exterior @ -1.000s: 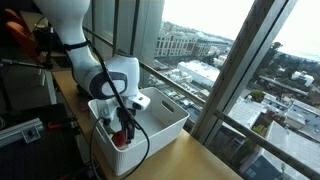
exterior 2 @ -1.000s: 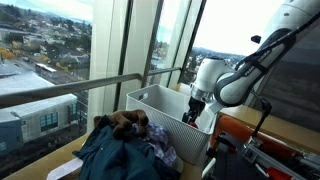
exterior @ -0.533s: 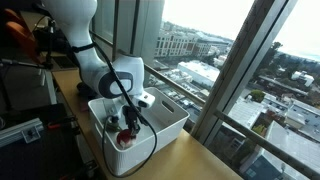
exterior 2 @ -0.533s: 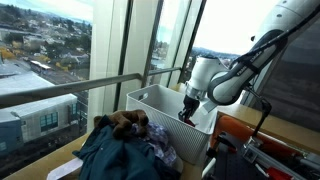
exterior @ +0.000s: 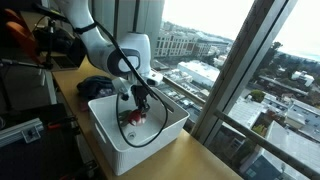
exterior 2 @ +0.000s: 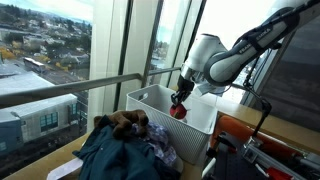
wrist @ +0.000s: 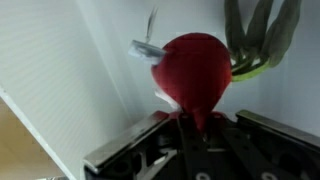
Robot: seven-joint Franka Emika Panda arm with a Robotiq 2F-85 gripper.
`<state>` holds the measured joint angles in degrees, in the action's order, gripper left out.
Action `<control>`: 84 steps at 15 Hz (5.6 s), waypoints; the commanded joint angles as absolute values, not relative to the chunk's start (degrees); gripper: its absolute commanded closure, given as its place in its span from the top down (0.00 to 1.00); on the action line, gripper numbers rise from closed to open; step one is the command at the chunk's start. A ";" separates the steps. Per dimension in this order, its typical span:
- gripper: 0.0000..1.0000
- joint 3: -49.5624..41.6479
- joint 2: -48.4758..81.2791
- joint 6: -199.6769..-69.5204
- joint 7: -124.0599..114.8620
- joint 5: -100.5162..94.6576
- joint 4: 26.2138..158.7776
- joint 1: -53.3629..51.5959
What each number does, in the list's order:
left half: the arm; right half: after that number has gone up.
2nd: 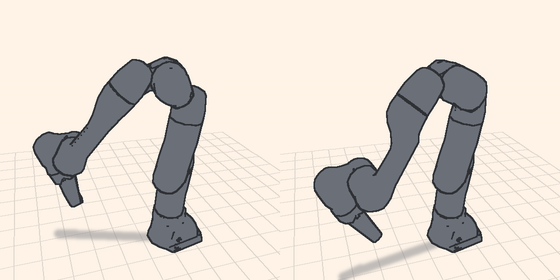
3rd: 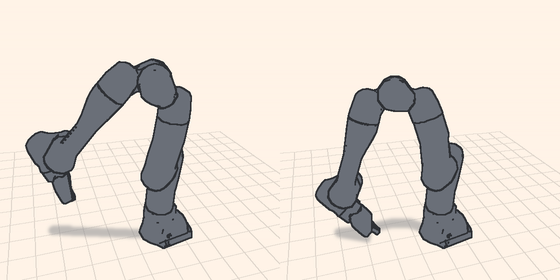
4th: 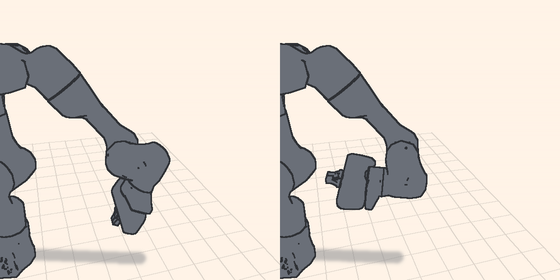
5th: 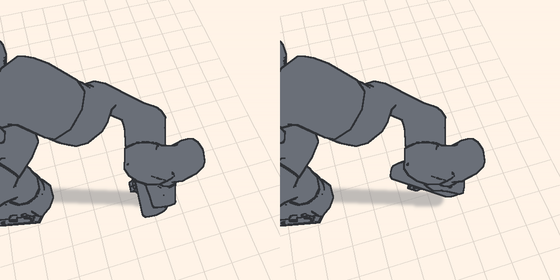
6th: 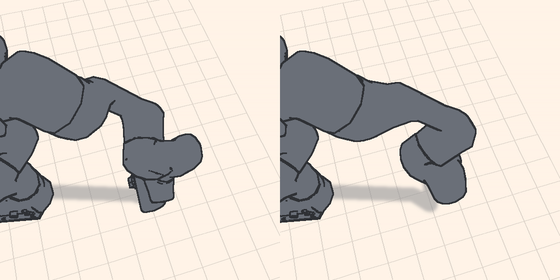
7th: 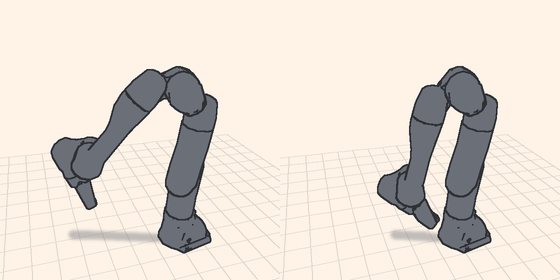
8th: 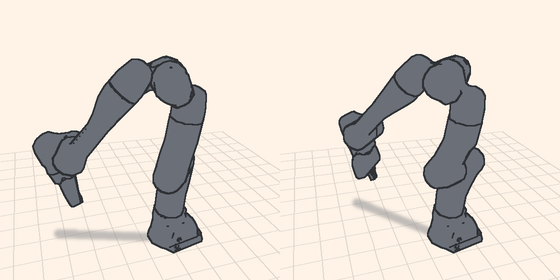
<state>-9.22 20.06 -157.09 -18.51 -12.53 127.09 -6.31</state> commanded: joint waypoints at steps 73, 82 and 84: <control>1.00 10.97 3.60 -139.86 -5.93 7.85 128.60 -11.40; 1.00 12.43 17.02 -154.60 -10.73 0.53 129.64 -17.60; 1.00 11.33 19.51 -156.54 -11.34 -1.46 129.41 -17.95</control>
<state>13.10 16.31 -153.20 -9.95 1.46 129.85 -17.04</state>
